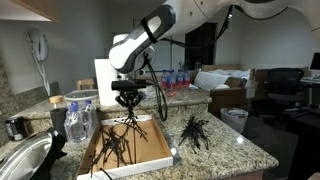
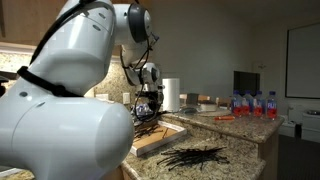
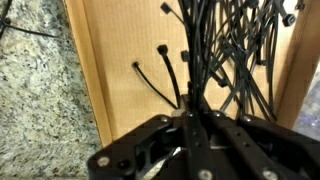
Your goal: Remove the zip ties from the box
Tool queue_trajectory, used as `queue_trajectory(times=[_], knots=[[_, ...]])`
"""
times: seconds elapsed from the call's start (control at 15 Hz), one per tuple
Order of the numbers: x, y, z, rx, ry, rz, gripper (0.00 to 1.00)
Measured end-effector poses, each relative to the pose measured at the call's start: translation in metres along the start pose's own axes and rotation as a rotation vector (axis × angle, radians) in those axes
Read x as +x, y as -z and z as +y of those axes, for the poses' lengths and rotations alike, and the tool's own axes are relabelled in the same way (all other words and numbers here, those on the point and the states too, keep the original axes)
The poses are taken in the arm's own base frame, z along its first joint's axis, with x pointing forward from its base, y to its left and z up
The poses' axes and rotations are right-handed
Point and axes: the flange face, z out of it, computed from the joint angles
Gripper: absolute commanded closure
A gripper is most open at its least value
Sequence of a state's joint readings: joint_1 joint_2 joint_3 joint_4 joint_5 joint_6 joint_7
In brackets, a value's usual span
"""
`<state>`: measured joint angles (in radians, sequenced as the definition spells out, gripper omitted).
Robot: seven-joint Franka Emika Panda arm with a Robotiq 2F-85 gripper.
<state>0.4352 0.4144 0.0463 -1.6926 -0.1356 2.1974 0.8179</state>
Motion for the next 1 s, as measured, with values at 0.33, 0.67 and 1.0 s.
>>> queue_trajectory(times=[0.33,0.67,1.0], knots=[[0.000,0.017,0.026,-0.001,-0.066,0.006,0.94],[-0.010,0.017,0.058,-0.014,-0.166,-0.013,0.94],[-0.024,0.001,0.094,-0.015,-0.282,-0.016,0.94]])
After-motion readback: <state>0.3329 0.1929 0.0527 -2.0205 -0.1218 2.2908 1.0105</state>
